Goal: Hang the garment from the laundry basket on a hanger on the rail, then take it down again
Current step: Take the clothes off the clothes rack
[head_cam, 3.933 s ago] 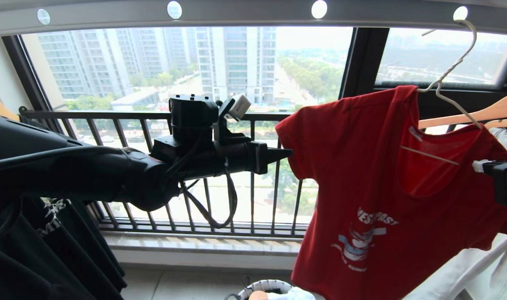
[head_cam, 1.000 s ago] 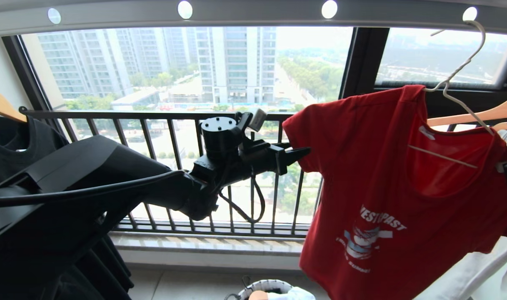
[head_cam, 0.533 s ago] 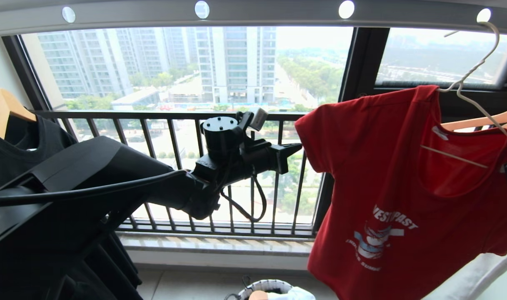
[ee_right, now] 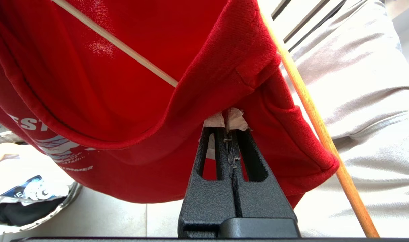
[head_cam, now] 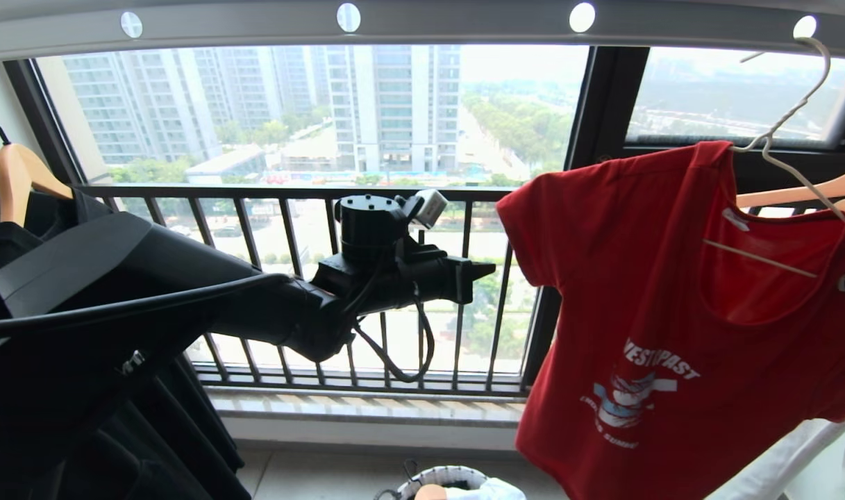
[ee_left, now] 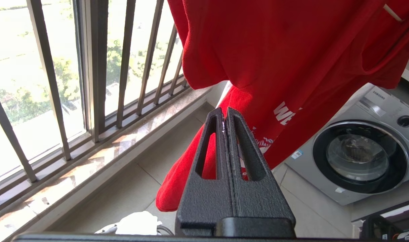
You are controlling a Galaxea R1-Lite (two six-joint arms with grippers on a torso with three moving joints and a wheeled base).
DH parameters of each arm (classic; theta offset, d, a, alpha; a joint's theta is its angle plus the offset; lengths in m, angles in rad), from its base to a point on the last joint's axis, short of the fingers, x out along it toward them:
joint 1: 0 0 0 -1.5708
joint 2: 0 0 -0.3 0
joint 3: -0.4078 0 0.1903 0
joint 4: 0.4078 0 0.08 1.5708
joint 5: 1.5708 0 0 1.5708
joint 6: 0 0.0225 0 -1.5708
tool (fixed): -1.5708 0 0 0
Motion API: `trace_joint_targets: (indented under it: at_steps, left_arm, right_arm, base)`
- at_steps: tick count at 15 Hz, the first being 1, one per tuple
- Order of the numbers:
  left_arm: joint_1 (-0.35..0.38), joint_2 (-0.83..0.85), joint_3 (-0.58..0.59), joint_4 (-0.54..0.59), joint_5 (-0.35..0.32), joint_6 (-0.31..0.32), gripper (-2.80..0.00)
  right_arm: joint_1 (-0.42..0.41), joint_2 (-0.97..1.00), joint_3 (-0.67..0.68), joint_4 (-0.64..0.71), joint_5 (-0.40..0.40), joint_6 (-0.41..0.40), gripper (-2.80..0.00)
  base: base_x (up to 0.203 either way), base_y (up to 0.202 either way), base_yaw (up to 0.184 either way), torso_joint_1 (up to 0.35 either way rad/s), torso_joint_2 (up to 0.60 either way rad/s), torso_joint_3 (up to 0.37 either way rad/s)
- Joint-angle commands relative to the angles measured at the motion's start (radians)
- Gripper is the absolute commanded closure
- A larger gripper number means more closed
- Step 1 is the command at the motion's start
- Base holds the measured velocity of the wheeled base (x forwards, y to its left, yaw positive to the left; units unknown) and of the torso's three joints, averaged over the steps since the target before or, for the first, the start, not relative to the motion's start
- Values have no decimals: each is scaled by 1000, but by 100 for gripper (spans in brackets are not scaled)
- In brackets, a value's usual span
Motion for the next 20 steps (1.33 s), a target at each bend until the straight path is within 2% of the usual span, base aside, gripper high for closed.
trace_joint_targets:
  at_steps: [1,2,3,6,12,20]
  left_arm:
    - [0,-24,0,17,-2,-1,0]
    - [2,-24,2,15,-1,6,0]
    - [3,-24,2,12,-1,18,-280]
    - [9,-28,0,3,1,25,-280]
    - [31,23,7,-179,15,24,-280]
    - [29,94,-1,-300,7,20,-280]
  right_arm:
    - [-9,3,-6,0,-1,-13,0]
    - [-15,4,-9,0,-1,-14,0]
    - [-18,9,-18,1,-1,-14,0]
    - [-54,41,-49,-1,-1,-31,0]
    - [-79,104,-64,-66,-1,-71,0]
    - [-115,163,-84,-122,2,-89,0]
  base:
    - [0,0,0,0,0,0]
    - [0,0,0,0,0,0]
    - [0,0,0,0,0,0]
    - [0,0,0,0,0,0]
    - [0,0,0,0,0,0]
    - [0,0,0,0,0,0]
